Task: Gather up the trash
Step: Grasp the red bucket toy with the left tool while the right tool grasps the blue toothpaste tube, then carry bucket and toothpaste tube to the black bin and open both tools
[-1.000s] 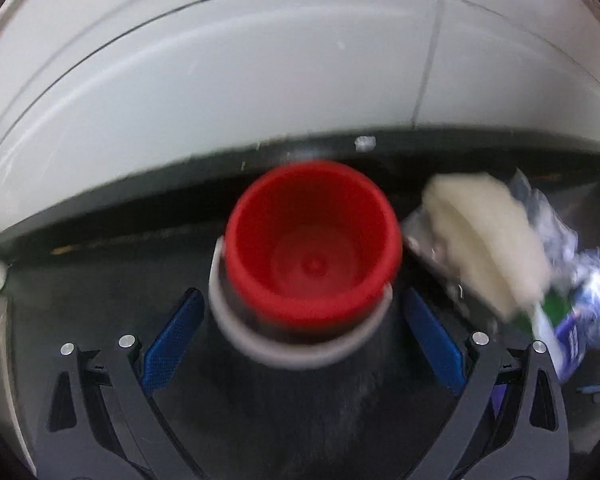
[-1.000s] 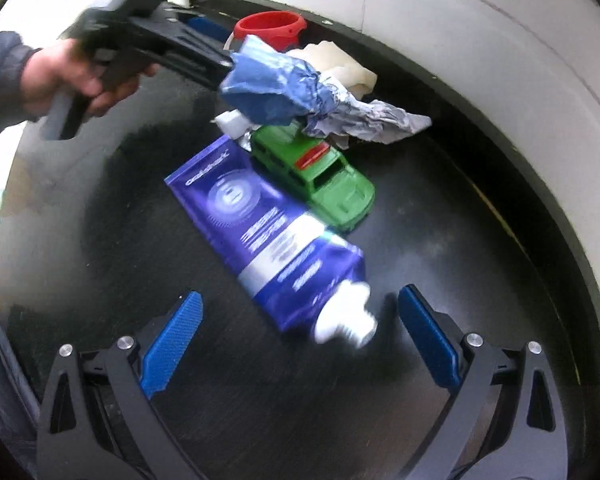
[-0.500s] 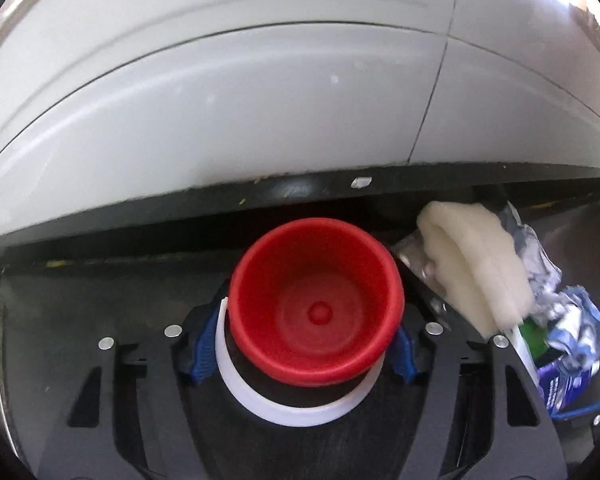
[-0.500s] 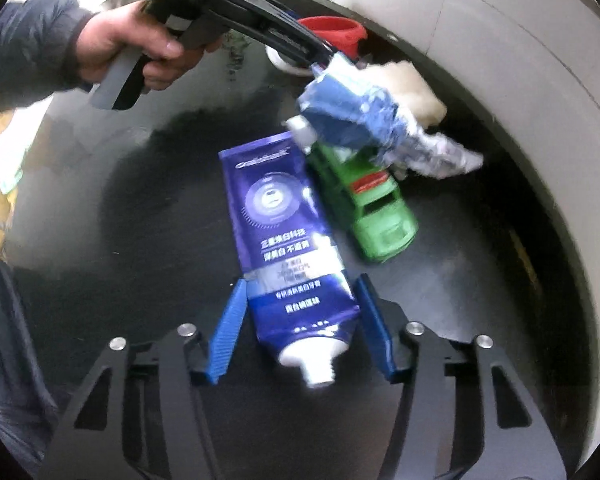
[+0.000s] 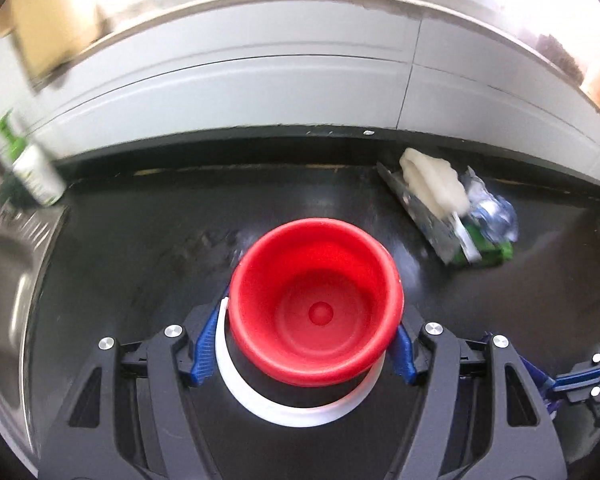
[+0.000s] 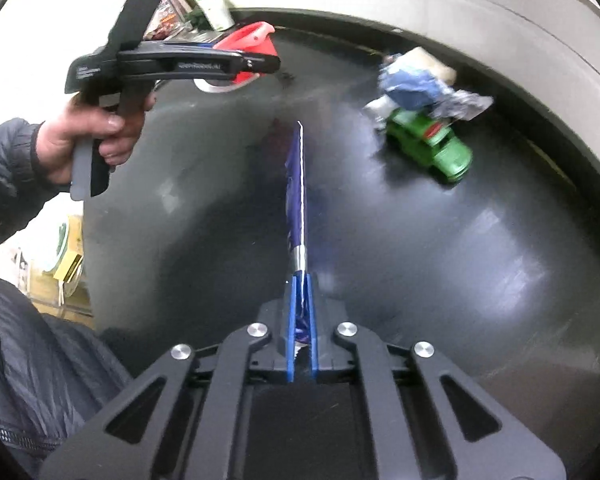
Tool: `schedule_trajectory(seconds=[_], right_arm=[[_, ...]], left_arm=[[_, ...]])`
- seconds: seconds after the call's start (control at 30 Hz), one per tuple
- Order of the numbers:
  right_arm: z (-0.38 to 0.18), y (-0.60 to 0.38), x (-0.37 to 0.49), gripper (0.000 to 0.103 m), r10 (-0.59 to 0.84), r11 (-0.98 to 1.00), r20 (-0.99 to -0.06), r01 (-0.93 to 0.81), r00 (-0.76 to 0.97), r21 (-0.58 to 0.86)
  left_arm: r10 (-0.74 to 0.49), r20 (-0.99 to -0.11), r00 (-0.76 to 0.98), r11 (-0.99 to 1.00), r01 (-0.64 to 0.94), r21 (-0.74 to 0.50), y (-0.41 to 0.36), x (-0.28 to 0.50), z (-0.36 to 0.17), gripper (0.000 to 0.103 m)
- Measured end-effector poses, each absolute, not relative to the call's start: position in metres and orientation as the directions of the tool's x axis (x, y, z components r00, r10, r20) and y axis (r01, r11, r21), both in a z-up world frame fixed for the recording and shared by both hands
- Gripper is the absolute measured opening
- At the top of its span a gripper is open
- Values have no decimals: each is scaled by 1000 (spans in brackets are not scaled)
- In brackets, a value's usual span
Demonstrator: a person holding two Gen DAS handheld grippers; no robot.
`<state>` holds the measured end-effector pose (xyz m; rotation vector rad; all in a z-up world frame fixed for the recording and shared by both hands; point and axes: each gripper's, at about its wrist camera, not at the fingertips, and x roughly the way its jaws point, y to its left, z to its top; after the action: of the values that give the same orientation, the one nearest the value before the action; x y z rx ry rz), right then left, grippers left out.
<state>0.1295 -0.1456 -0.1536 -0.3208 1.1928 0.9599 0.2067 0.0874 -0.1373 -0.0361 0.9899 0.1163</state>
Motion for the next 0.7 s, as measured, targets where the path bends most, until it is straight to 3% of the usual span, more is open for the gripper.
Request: schedule_trajectory(seconds=[0.43, 0.7], right_arm=[[-111, -109, 68, 6, 458, 596, -868, -790, 189, 142], [-94, -87, 18, 6, 483, 550, -855, -825, 190, 127]], left_arm=[[128, -824, 551, 960, -278, -38, 76, 39, -87, 65], [169, -819, 549, 942, -336, -30, 73, -42, -78, 65]])
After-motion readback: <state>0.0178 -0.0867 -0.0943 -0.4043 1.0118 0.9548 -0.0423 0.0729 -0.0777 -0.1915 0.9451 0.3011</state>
